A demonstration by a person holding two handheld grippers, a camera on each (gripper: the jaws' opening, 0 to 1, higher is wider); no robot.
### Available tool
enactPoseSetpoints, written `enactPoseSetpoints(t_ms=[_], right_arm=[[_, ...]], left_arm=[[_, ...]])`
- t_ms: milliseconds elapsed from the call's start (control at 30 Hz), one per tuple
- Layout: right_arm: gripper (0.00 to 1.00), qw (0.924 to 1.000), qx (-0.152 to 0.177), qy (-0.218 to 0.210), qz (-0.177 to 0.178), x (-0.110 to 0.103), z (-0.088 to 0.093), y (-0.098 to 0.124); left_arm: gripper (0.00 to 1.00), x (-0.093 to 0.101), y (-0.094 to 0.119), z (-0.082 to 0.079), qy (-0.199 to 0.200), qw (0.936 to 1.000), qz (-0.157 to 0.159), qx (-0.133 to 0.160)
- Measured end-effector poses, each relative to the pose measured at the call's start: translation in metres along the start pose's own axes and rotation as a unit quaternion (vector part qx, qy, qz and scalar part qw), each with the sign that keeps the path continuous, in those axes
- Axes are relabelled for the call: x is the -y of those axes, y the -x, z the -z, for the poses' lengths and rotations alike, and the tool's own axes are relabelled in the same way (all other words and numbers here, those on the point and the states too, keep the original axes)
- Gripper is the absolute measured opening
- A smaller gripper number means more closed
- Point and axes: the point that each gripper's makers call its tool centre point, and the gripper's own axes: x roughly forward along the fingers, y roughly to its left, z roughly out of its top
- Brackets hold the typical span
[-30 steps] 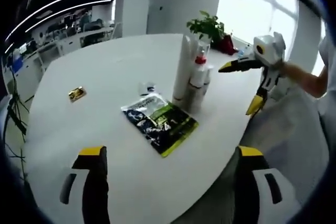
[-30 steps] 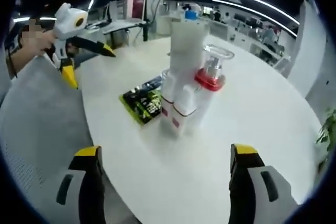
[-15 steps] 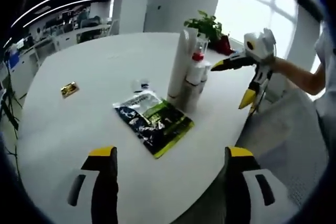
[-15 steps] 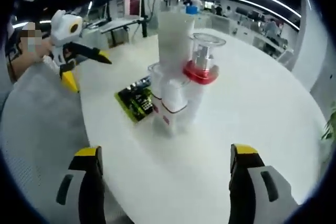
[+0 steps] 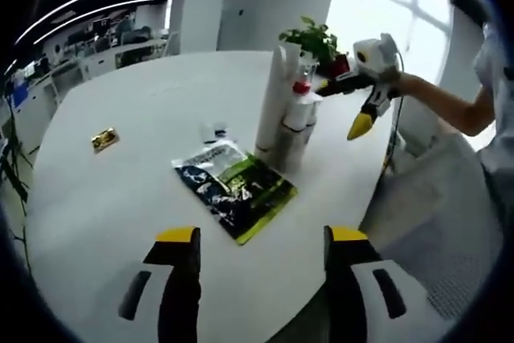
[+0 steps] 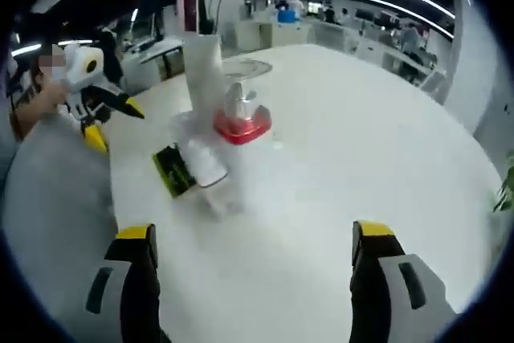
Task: Arrange the skincare products in the storage area until every visible bottle or jar stands upright without overlapping.
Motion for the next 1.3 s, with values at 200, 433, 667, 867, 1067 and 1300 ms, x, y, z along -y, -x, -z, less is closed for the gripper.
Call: enactPoseSetpoints(t_ms=[200, 433, 667, 867, 1067, 1300], right_arm=[[1.00, 0.9996, -0.003, 0.000, 0.029, 0.032, 0.001, 0.005], [0.96, 0.9984, -0.016, 0.014, 0.053, 0.063, 0.002, 0.011], [0.84, 0.9969, -0.012, 0.017, 0.076, 0.090, -0.008, -0.001], [0.67, 0.9966, 0.010, 0.012, 0.080, 0.100, -0.025, -0.015], [0.58, 0.9964, 0.021, 0.020, 0.080, 0.106, -0.042, -0.028], [0.46, 0.9977, 0.031, 0.024, 0.055, 0.112, -0.061, -0.051]], left_arm=[[0.56, -0.001, 0.000, 0.000, 0.000, 1.0000, 0.000, 0.000], [0.56, 0.000, 0.000, 0.001, -0.001, 1.0000, 0.001, -0.002], [0.56, -0.001, 0.000, 0.000, 0.000, 1.0000, -0.002, 0.000], [0.55, -0.001, 0.000, -0.001, 0.003, 1.0000, -0.003, 0.002], [0.55, -0.001, 0.000, -0.001, 0.002, 1.0000, -0.002, 0.003], [0.56, -0.001, 0.000, -0.001, 0.004, 1.0000, -0.002, 0.003]])
